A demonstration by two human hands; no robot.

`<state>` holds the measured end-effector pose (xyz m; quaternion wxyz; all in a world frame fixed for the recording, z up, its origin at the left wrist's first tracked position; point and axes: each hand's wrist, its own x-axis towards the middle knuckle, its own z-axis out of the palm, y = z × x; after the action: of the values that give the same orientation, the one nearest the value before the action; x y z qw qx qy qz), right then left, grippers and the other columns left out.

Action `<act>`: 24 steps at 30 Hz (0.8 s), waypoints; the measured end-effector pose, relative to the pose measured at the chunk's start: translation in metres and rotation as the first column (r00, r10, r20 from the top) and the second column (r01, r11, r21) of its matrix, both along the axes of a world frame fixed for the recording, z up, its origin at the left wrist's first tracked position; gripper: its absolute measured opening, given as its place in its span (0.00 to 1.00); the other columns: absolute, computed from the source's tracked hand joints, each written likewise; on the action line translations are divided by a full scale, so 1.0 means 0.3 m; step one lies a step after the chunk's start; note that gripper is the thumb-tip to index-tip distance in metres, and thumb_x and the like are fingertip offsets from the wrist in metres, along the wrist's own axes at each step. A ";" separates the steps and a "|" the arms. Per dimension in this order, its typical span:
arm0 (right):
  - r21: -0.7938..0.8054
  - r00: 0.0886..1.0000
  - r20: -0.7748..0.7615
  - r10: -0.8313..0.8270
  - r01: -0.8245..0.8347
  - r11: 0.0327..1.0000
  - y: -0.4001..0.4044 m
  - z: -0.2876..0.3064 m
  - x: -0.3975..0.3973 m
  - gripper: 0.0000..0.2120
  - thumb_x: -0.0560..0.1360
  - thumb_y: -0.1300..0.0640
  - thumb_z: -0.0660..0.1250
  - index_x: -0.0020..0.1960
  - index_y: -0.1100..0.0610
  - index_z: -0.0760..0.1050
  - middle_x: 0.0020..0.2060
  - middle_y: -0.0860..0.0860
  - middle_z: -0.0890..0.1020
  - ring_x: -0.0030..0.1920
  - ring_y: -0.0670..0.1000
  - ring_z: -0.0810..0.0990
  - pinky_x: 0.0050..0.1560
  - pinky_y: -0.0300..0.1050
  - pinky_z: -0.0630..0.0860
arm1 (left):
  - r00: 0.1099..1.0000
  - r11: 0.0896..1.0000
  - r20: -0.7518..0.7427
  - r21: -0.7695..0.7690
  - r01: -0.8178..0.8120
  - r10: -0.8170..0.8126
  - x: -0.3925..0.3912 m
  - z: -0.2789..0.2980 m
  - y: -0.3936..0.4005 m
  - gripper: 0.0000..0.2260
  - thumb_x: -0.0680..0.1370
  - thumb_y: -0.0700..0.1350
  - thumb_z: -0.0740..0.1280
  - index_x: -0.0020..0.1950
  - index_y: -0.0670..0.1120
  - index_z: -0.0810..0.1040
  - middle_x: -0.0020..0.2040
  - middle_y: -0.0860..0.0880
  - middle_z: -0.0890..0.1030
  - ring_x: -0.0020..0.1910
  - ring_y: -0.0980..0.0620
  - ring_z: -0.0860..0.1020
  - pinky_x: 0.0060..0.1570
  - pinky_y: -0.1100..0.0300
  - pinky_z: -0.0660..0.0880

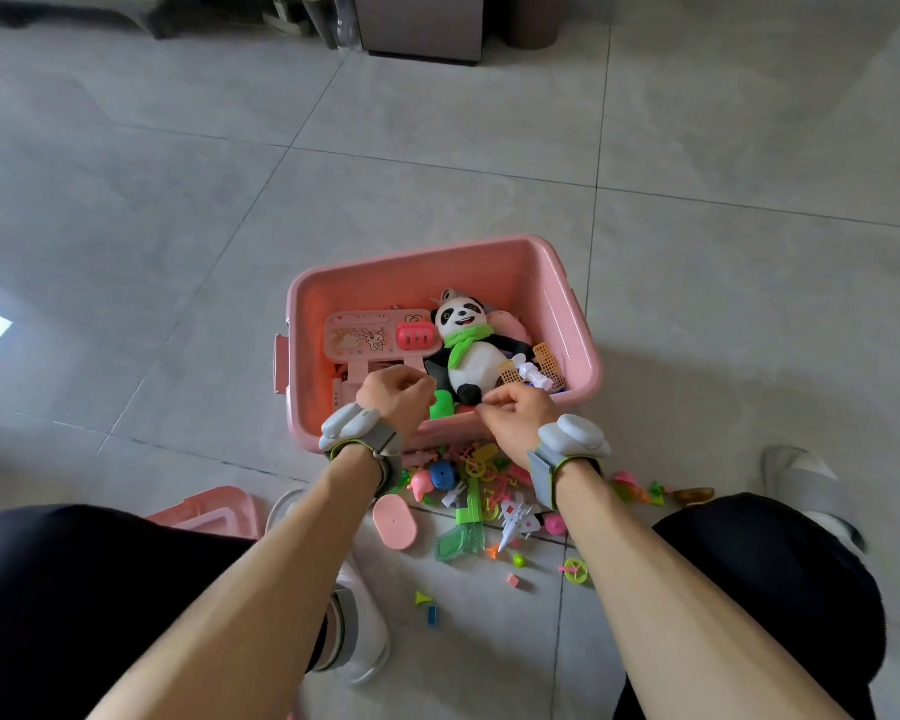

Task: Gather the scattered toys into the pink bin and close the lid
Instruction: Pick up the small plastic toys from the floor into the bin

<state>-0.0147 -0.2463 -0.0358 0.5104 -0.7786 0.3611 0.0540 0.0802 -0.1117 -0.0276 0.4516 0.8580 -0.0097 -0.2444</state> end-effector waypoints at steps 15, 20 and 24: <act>-0.011 0.950 -0.263 0.169 -0.178 0.984 0.171 -0.131 -0.327 0.05 0.64 0.49 0.67 0.38 0.45 0.73 0.41 0.48 0.81 0.44 0.54 0.81 0.48 0.52 0.81 | 0.954 0.956 -0.175 0.126 0.266 -0.242 -0.390 -0.164 0.204 0.05 0.72 0.46 0.66 0.38 0.51 0.81 0.39 0.47 0.84 0.39 0.47 0.83 0.43 0.54 0.81; 0.048 0.934 -0.333 0.127 -0.117 0.992 0.198 -0.159 -0.438 0.04 0.70 0.54 0.67 0.44 0.46 0.76 0.43 0.48 0.80 0.49 0.55 0.82 0.48 0.43 0.78 | 0.917 0.891 -0.278 0.275 0.361 -0.286 -0.467 -0.313 0.213 0.05 0.74 0.45 0.67 0.46 0.49 0.82 0.43 0.50 0.81 0.42 0.50 0.79 0.47 0.56 0.78; 0.057 0.917 -0.387 0.101 -0.085 0.995 0.187 -0.213 -0.522 0.10 0.72 0.56 0.67 0.53 0.51 0.78 0.51 0.48 0.80 0.52 0.53 0.80 0.52 0.42 0.76 | 0.839 0.755 -0.429 0.410 0.511 -0.335 -0.507 -0.426 0.244 0.12 0.64 0.56 0.65 0.46 0.60 0.79 0.46 0.58 0.82 0.44 0.53 0.81 0.48 0.59 0.79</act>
<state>-0.1712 -0.1900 -0.0998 0.4405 -0.7585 0.4168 0.2385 -0.0719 -0.0384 -0.1555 0.1353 0.8672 -0.0662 -0.4747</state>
